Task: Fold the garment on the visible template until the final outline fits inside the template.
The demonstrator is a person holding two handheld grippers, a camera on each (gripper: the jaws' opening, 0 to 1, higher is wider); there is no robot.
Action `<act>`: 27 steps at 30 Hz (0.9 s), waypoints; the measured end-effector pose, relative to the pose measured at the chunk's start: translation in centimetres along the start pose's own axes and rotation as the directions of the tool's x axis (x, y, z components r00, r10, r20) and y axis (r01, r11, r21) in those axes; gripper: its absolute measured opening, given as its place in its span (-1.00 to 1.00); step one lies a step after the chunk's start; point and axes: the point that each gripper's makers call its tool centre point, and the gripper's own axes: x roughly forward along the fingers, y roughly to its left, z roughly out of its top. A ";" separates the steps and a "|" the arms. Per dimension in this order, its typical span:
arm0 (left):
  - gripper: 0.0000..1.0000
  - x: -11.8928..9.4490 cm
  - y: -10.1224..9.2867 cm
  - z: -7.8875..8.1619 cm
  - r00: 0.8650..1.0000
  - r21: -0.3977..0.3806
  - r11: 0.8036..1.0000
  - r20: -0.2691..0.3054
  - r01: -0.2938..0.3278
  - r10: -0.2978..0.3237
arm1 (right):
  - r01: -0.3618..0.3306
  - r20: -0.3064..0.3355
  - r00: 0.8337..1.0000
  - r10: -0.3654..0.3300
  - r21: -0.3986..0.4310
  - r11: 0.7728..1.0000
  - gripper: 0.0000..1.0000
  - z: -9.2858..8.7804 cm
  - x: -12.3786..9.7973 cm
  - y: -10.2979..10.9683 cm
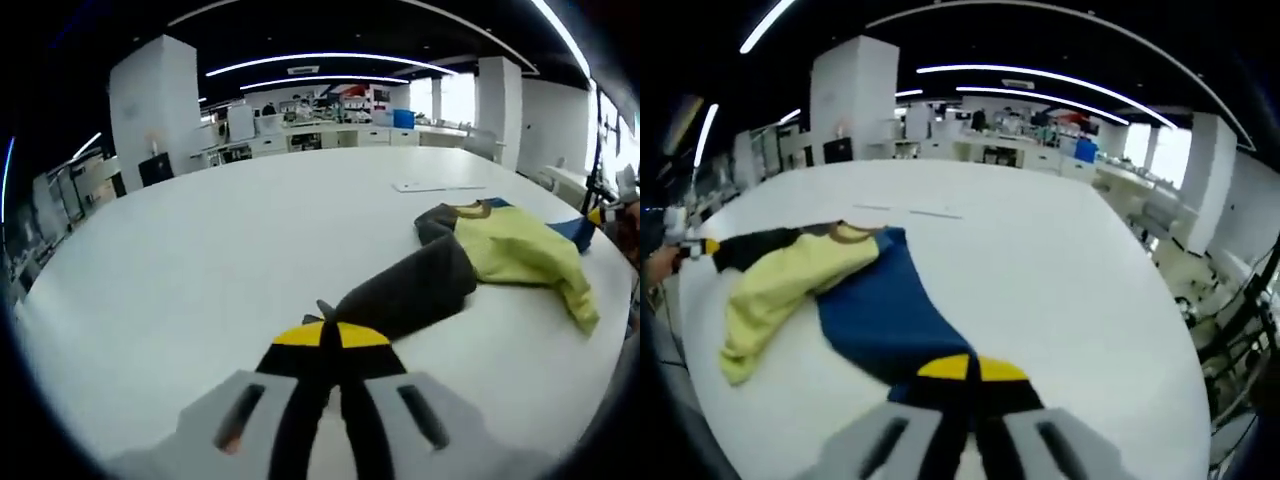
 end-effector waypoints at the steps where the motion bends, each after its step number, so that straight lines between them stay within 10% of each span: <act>1: -1.00 0.2 0.1 0.1 1.000 0.001 1.000 0.002 0.000 0.000 | 0.003 -0.004 1.000 -0.003 -0.005 1.000 -1.00 0.1 0.3 -0.3; 27: -1.00 3.5 4.5 -1.6 0.993 -0.005 0.998 -0.096 -0.066 0.065 | 0.097 -0.111 0.989 -0.098 -0.017 0.995 -1.00 -1.9 2.0 -5.9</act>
